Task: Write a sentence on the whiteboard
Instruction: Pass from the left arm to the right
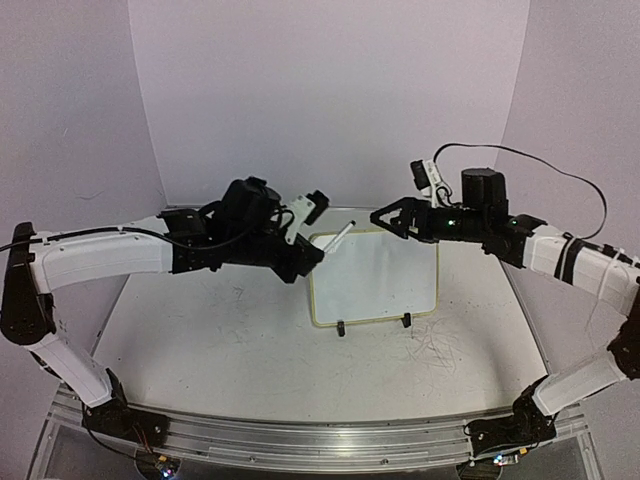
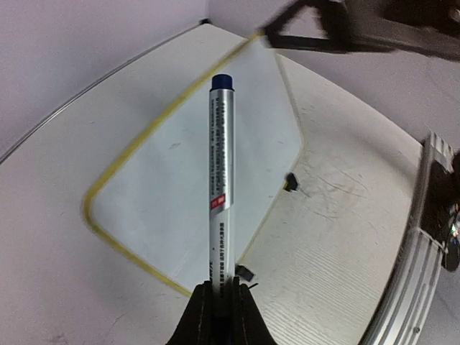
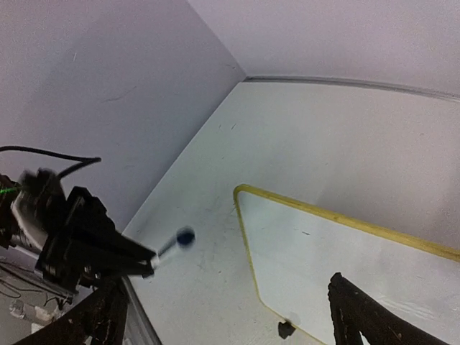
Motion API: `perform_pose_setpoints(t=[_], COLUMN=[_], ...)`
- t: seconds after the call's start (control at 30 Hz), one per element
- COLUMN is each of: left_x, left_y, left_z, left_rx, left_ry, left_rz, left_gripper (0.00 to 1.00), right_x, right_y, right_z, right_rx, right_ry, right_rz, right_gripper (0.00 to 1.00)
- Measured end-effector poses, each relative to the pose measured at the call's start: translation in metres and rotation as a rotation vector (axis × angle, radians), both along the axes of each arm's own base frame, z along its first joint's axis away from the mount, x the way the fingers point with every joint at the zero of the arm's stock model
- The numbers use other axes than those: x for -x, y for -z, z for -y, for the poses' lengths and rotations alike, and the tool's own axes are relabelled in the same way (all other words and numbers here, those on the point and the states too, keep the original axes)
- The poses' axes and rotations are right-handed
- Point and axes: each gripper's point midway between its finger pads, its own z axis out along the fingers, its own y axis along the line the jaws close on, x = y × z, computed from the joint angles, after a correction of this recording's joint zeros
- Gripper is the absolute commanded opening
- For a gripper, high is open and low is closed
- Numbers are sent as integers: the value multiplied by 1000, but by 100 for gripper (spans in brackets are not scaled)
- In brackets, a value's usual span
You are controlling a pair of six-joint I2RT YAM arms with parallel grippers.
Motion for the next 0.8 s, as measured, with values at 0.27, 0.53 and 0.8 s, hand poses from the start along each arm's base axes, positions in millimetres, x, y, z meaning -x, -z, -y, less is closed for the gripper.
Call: perform_pose_setpoints(t=[0.27,0.53,0.8], left_x=[32,33,33], left_y=[37,37,37], left_z=[33,34,34], left_rx=[-125,-155,-167], left_ry=[160,194,211], left_rz=[56,108,129], left_gripper=[0,0,0], right_x=[16,32,46], right_y=[43,77,77], right_z=[-35,-48,-60], right_rx=[-21,-33,-54], right_ry=[-210,-350,-443], right_rz=[-197,-341,-369], right_gripper=[71,57,45])
